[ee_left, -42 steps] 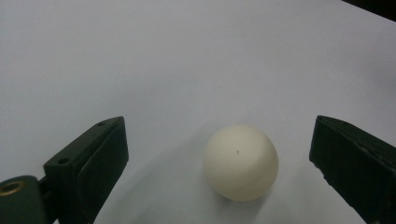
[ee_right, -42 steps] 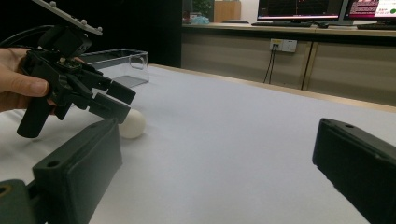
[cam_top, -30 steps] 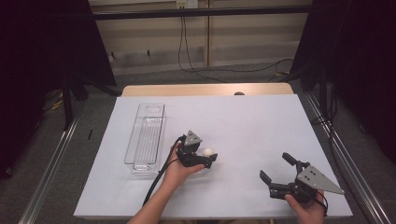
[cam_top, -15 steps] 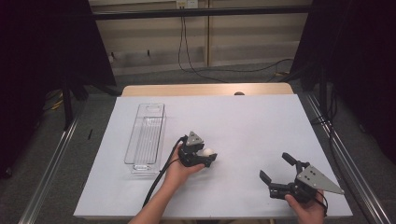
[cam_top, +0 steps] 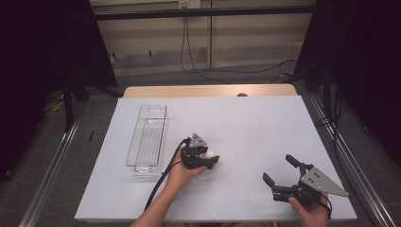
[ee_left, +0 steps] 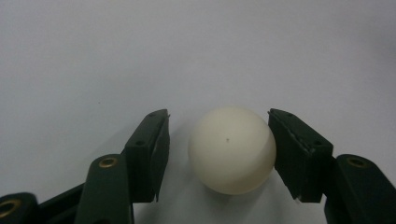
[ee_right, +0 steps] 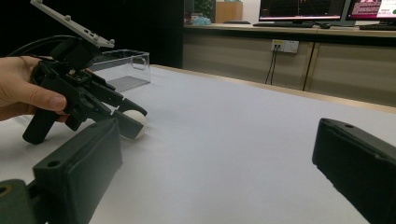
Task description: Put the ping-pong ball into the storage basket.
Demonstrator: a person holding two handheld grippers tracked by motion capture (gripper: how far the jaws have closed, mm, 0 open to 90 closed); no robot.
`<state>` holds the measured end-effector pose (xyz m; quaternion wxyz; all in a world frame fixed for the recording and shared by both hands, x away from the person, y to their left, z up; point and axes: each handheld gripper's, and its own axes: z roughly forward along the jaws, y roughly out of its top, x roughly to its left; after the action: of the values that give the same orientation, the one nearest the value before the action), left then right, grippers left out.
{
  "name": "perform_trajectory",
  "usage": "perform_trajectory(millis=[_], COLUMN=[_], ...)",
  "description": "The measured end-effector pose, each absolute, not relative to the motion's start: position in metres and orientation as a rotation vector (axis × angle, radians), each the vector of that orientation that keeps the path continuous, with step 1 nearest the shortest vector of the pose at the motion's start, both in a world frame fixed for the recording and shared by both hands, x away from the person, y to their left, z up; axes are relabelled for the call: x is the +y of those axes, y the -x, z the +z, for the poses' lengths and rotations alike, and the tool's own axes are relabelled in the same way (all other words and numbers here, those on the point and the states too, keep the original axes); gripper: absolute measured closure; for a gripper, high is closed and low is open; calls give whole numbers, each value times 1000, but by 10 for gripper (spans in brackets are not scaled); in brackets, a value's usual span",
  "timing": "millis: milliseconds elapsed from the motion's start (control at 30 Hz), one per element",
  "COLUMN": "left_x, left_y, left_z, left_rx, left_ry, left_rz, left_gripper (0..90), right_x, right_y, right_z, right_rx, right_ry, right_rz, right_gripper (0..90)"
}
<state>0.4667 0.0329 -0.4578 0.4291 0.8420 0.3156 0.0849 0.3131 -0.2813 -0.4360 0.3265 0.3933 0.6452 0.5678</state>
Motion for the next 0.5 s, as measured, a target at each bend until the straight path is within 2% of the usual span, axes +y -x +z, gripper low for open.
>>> perform_trajectory(millis=[500], left_x=[32], left_y=[-466], left_z=[-459], left_rx=[804], left_ry=[-2118], left_rz=[186], left_gripper=[481], right_x=[-281], right_y=[-314], right_z=[-436], right_rx=[1689], right_ry=[-1030], right_rz=[1487], right_gripper=[10])
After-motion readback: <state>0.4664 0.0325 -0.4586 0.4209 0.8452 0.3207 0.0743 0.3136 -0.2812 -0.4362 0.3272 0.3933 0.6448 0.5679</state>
